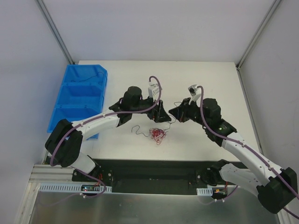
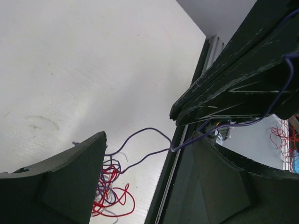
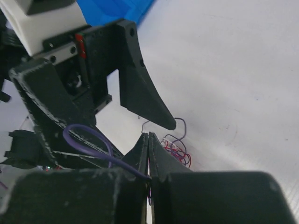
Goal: Untangle the cables
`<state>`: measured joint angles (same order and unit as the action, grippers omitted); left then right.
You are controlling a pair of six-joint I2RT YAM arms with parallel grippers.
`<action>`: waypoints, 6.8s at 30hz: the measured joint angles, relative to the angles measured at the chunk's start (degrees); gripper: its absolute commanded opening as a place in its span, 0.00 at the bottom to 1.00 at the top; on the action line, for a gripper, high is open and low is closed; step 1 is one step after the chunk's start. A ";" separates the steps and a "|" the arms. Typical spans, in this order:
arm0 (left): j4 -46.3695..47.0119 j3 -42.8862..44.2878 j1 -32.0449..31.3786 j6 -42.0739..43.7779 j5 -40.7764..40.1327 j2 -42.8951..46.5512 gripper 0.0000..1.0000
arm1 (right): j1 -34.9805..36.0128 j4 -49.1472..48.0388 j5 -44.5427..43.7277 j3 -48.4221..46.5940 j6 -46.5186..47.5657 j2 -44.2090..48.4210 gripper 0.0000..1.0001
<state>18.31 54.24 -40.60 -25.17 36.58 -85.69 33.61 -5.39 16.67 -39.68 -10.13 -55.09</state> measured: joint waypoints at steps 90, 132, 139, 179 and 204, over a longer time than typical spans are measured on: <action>-20.09 20.48 -2.05 -7.89 -23.32 13.05 0.00 | 12.35 -18.12 -16.22 15.45 -2.62 0.04 0.70; -33.62 40.00 23.82 0.13 -23.32 3.93 0.00 | -4.17 -8.11 -26.86 22.34 2.29 4.68 0.00; -32.44 36.11 39.56 -3.26 -20.50 -0.37 0.00 | -4.35 -8.68 -24.72 22.34 2.86 4.39 0.01; -24.79 54.47 56.87 -8.04 -10.54 -29.77 0.00 | -4.61 -11.96 -19.21 22.34 4.83 -0.57 0.00; -32.52 35.98 56.37 -9.05 -15.21 -14.88 0.73 | -4.98 -11.91 -19.32 22.34 4.96 0.33 0.08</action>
<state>-14.22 90.21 15.77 -34.22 21.37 -100.57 28.62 -17.30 -2.66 -17.34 -5.17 -54.76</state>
